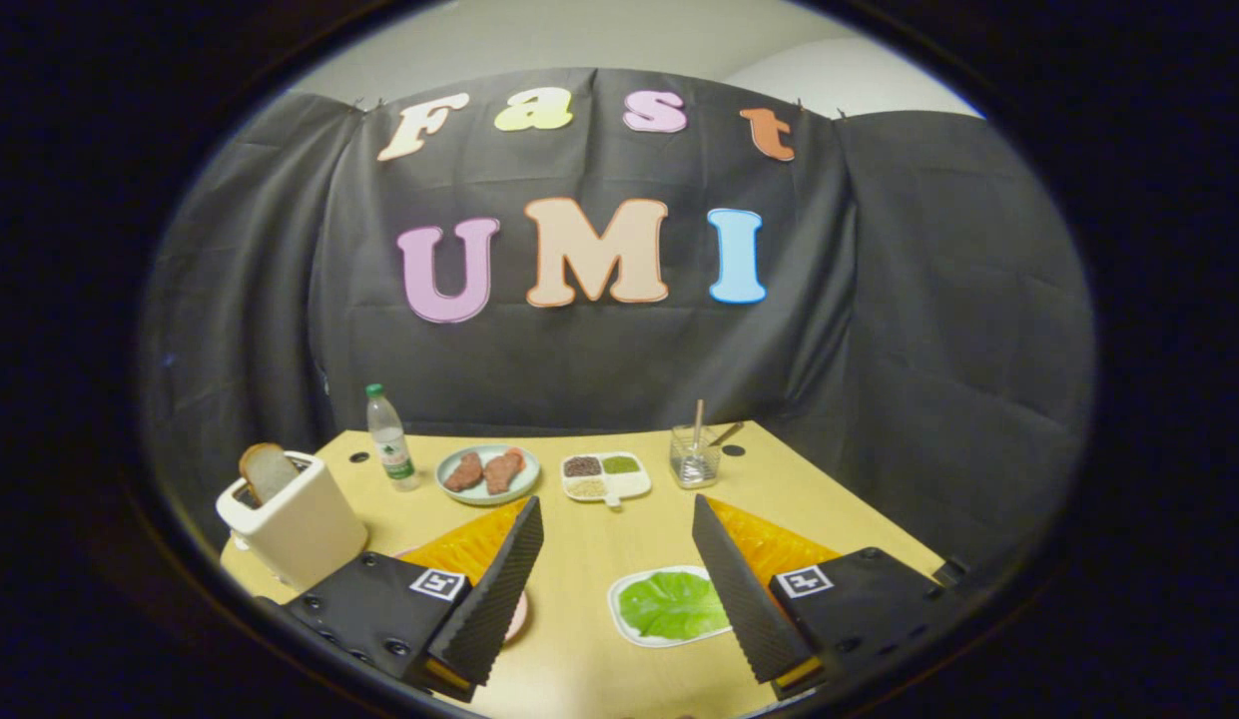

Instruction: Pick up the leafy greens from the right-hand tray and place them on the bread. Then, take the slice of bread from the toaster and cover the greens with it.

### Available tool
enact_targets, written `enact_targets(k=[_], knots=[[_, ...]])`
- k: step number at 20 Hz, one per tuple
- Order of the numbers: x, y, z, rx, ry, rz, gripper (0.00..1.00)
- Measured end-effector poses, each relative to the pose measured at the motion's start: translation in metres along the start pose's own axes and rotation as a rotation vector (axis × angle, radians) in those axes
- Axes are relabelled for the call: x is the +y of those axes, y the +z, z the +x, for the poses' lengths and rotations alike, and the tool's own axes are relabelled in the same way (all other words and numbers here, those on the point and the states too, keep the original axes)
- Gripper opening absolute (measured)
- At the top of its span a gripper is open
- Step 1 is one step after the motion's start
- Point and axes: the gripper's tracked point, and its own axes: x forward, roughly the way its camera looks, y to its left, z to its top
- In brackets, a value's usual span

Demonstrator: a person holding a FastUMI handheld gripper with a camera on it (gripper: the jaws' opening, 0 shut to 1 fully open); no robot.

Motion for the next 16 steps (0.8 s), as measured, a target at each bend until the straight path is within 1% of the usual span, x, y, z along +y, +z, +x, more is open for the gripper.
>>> enact_targets(k=[3, 6, 10, 16], knots=[[-0.029, -0.019, 0.016, 0.037, -0.029, -0.006, 0.96], [-0.057, -0.046, 0.034, 0.089, -0.032, -0.035, 0.96], [-0.089, -0.094, 0.061, 0.204, -0.008, -0.036, 0.97], [-0.104, -0.166, 0.093, 0.378, 0.055, -0.013, 0.97]])
